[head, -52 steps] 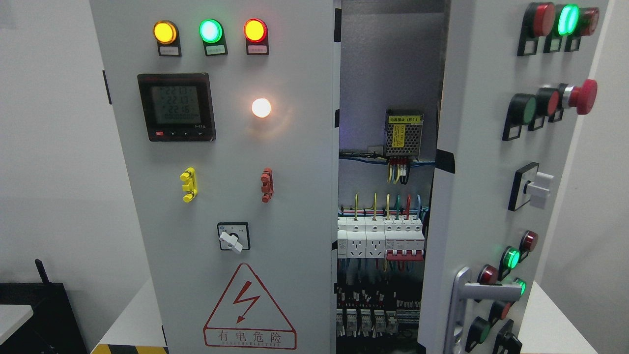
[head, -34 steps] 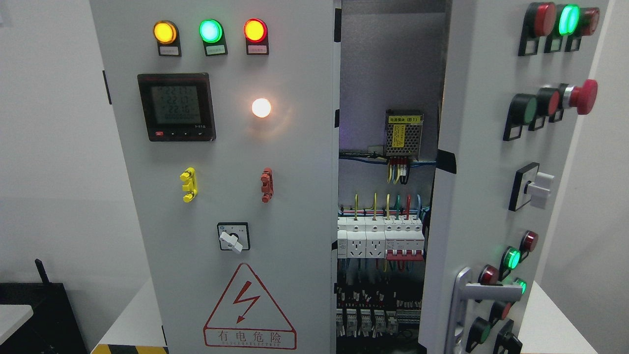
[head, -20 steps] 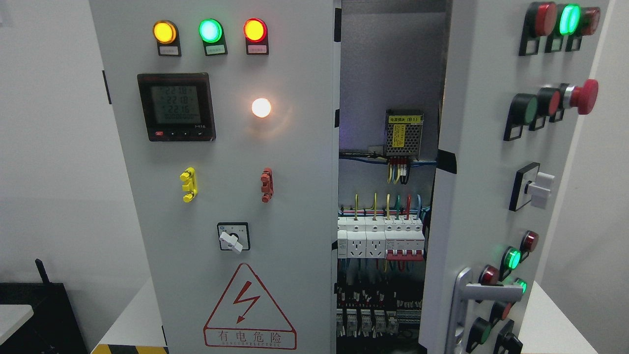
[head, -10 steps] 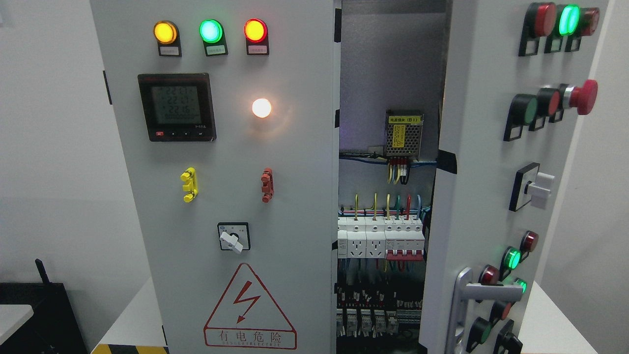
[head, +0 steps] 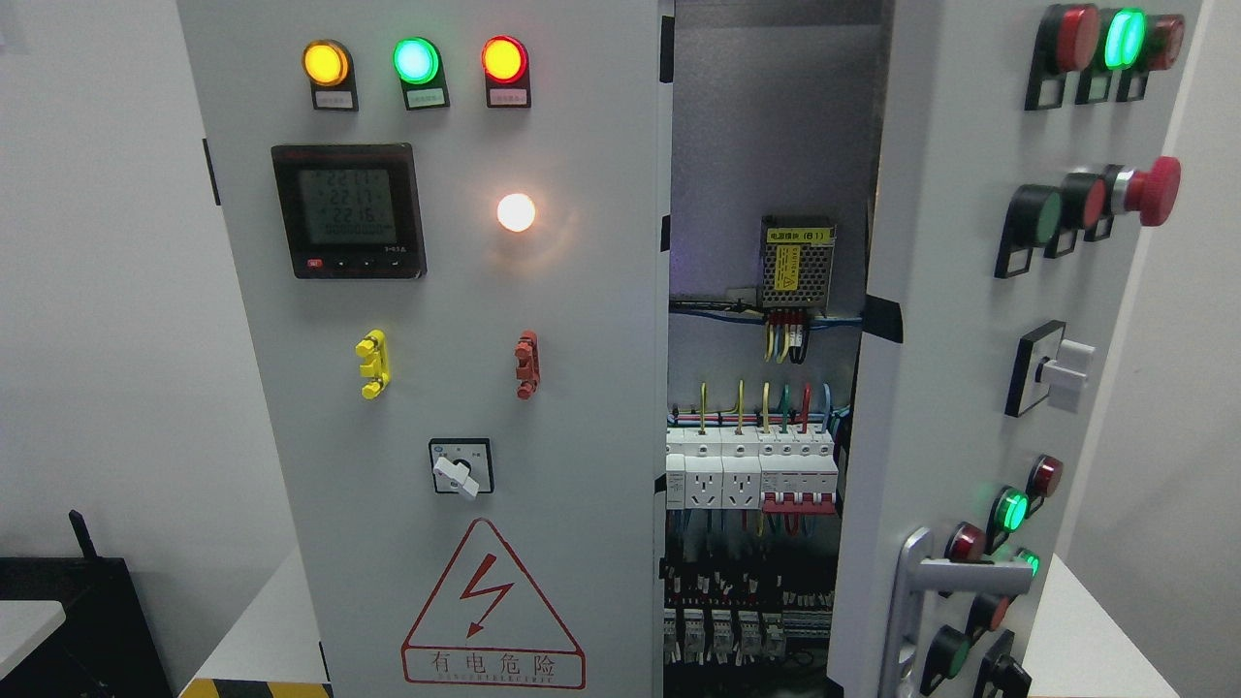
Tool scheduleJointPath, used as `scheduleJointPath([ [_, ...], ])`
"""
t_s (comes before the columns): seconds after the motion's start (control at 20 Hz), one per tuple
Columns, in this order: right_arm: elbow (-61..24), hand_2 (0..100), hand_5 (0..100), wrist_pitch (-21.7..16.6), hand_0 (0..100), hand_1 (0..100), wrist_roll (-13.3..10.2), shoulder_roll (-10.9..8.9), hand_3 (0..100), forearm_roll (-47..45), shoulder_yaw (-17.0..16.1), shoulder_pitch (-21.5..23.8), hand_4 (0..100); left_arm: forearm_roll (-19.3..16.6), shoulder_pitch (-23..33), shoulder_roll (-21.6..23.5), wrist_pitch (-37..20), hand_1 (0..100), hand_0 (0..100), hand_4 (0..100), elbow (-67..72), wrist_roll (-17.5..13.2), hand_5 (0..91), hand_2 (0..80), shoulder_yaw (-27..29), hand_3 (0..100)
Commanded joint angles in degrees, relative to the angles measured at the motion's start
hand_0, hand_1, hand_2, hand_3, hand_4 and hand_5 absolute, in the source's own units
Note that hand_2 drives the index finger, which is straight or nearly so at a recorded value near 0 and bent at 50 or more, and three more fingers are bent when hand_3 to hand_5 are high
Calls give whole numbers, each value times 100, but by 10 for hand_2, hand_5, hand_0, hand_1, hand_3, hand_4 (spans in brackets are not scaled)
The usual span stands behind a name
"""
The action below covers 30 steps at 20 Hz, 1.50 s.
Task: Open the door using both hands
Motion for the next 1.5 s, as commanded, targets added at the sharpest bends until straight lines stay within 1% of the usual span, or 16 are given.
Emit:
scheduleJointPath([
  [0.0, 0, 0, 0, 0, 384, 0, -4, 0, 0, 62, 0, 0, 0, 1648, -311, 2460, -68, 0, 0, 0, -1634, -34, 0, 0, 493, 0],
  [0.05, 0, 0, 0, 0, 384, 0, 4, 0, 0, 62, 0, 0, 0, 1736, -486, 2619, -50, 0, 0, 0, -1634, -34, 0, 0, 493, 0],
  [0.15, 0, 0, 0, 0, 383, 0, 4, 0, 0, 70, 0, 0, 0, 1894, -873, 2795, 28, 0, 0, 0, -1643, -34, 0, 0, 458, 0],
  [0.25, 0, 0, 0, 0, 383, 0, 4, 0, 0, 70, 0, 0, 0, 2140, -1085, 3023, 212, 0, 0, 0, -1730, -34, 0, 0, 432, 0],
  [0.35, 0, 0, 0, 0, 383, 0, -4, 0, 0, 70, 0, 0, 0, 2403, -1103, 3445, 432, 0, 0, 0, -2002, -34, 0, 0, 441, 0],
  [0.5, 0, 0, 0, 0, 383, 0, -4, 0, 0, 70, 0, 0, 0, 2685, -1086, 3657, 556, 0, 0, 0, -2485, -34, 0, 0, 441, 0],
  [0.65, 0, 0, 0, 0, 383, 0, -4, 0, 0, 70, 0, 0, 0, 2896, -1024, 4008, 565, 0, 0, 0, -2969, -34, 0, 0, 423, 0],
  [1.0, 0, 0, 0, 0, 383, 0, 4, 0, 0, 70, 0, 0, 0, 2853, -1059, 4114, 565, 0, 0, 0, -3480, -34, 0, 0, 169, 0],
  [1.15, 0, 0, 0, 0, 383, 0, 4, 0, 0, 70, 0, 0, 0, 2932, -1068, 4561, 565, 0, 0, 0, -3603, -34, 0, 0, 54, 0],
  [1.2, 0, 0, 0, 0, 383, 0, 4, 0, 0, 70, 0, 0, 0, 3019, -1077, 4641, 565, 0, 0, 0, -3673, -34, 0, 0, 54, 0],
  [1.25, 0, 0, 0, 0, 383, 0, 4, 0, 0, 62, 0, 0, 0, 3081, -1094, 4642, 565, 0, 0, 0, -3743, -34, 0, 0, 54, 0],
  [1.4, 0, 0, 0, 0, 383, 0, -4, 0, 0, 70, 0, 0, 0, 3099, -1208, 4624, 574, 0, 0, 0, -3831, -34, 0, 0, 45, 0],
  [1.45, 0, 0, 0, 0, 383, 0, -4, 0, 0, 70, 0, 0, 0, 3099, -1313, 4616, 574, 0, 0, 0, -3832, -26, 0, 0, -33, 0],
])
